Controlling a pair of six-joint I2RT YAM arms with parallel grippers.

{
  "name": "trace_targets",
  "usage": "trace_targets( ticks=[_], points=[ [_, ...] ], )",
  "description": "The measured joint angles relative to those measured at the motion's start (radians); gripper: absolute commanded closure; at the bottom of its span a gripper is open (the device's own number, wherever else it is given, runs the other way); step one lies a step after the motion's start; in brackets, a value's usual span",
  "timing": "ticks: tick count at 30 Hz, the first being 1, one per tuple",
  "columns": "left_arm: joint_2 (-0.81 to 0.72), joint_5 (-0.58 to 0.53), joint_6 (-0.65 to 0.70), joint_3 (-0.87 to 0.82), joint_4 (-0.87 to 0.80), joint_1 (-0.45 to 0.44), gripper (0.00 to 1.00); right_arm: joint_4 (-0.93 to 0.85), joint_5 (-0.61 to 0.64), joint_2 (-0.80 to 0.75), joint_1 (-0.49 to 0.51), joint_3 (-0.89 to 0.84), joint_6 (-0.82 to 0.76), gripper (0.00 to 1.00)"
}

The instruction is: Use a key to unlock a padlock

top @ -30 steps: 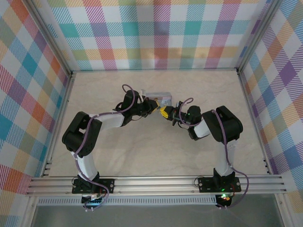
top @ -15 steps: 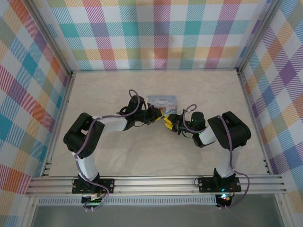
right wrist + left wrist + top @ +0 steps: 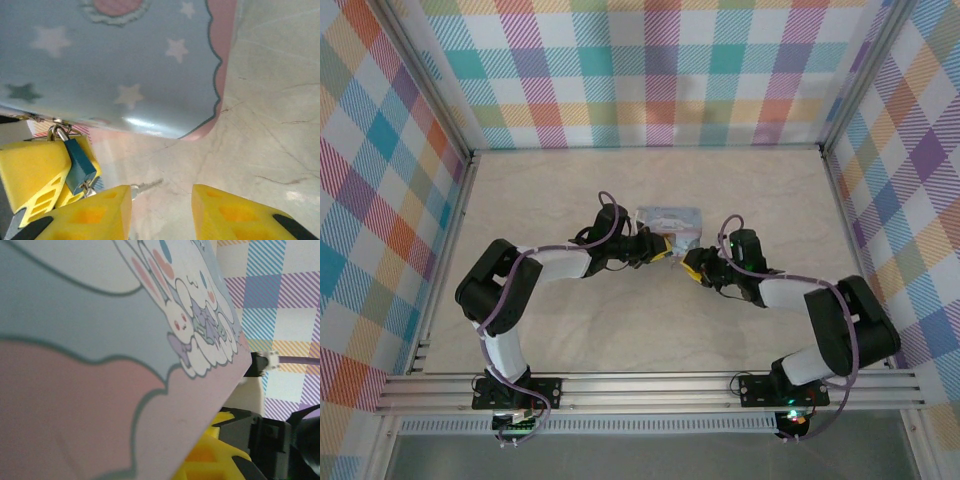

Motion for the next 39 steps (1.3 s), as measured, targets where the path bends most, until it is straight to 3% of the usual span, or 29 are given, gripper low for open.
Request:
trace_targets(
  ticks=[6, 15, 23, 39],
  points=[
    [0.005, 0.0, 0.001, 0.004, -0.024, -0.001, 0.92, -0.278, 0.082, -0.104, 0.013, 0.087, -0.19, 0.64],
    [0.006, 0.0, 0.001, 0.016, -0.046, -0.006, 0.92, -0.545, 0.259, -0.157, 0.142, 0.23, -0.479, 0.59],
    [0.006, 0.001, 0.001, 0.016, -0.047, -0.006, 0.92, -0.629, 0.409, -0.064, 0.255, 0.349, -0.653, 0.54],
    [0.006, 0.001, 0.003, 0.022, -0.05, -0.006, 0.92, -0.673, 0.525, 0.038, 0.314, 0.434, -0.76, 0.56]
  ],
)
